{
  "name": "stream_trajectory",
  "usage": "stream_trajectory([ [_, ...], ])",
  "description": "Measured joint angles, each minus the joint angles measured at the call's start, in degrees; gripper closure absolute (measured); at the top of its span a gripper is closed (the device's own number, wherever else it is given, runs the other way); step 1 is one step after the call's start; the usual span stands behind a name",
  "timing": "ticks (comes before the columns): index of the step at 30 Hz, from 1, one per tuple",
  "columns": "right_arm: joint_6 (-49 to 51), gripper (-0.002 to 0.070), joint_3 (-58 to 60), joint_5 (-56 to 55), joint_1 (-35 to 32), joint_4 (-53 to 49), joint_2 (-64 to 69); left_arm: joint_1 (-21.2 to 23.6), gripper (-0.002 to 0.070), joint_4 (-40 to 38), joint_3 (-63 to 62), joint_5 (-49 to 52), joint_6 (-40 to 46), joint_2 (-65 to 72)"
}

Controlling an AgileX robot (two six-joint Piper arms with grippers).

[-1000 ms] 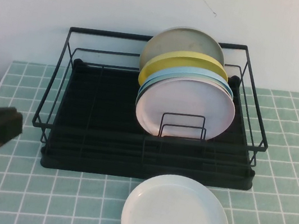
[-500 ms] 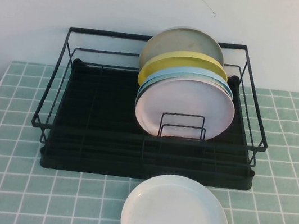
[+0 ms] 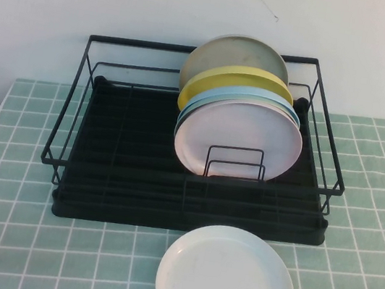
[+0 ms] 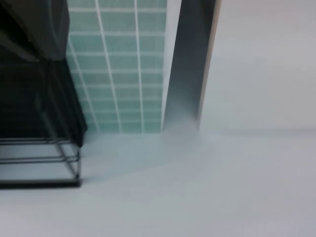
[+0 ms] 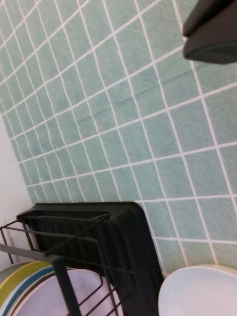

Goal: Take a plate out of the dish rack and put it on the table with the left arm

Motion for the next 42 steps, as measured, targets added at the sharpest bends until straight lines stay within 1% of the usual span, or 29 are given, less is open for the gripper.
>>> stream_trajectory([
  [3,0.0,0.0678,0.0,0.0,0.0,0.0,0.0,0.2,0.0677,3.5,5.8,-1.2,-6.5,-3.6],
  [7,0.0,0.0678,0.0,0.0,0.0,0.0,0.0,0.2,0.0677,3.8,12.7,-3.6,-8.8,-4.3],
  [9,0.0,0.0678,0.0,0.0,0.0,0.0,0.0,0.2,0.0677,2.5,15.7,-3.9,-9.2,-4.4],
  [11,0.0,0.0678,0.0,0.0,0.0,0.0,0.0,0.2,0.0677,1.6,16.0,-3.9,-9.3,-4.5],
  [17,0.0,0.0678,0.0,0.0,0.0,0.0,0.0,0.1,0.0677,1.7,16.0,-4.0,-6.5,-4.6],
  [23,0.0,0.0678,0.0,0.0,0.0,0.0,0.0,0.1,0.0677,2.0,16.0,-4.0,-6.1,-4.6],
  [29,0.0,0.0678,0.0,0.0,0.0,0.0,0.0,0.1,0.0677,6.6,16.0,-4.2,-6.1,-4.6],
  [39,0.0,0.0678,0.0,0.0,0.0,0.0,0.0,0.0,0.0677,7.5,16.0,-4.2,-6.1,-4.6],
  [42,0.0,0.0678,0.0,0.0,0.0,0.0,0.0,-1.3,0.0677,7.5,16.0,-4.2,-6.1,-4.6],
])
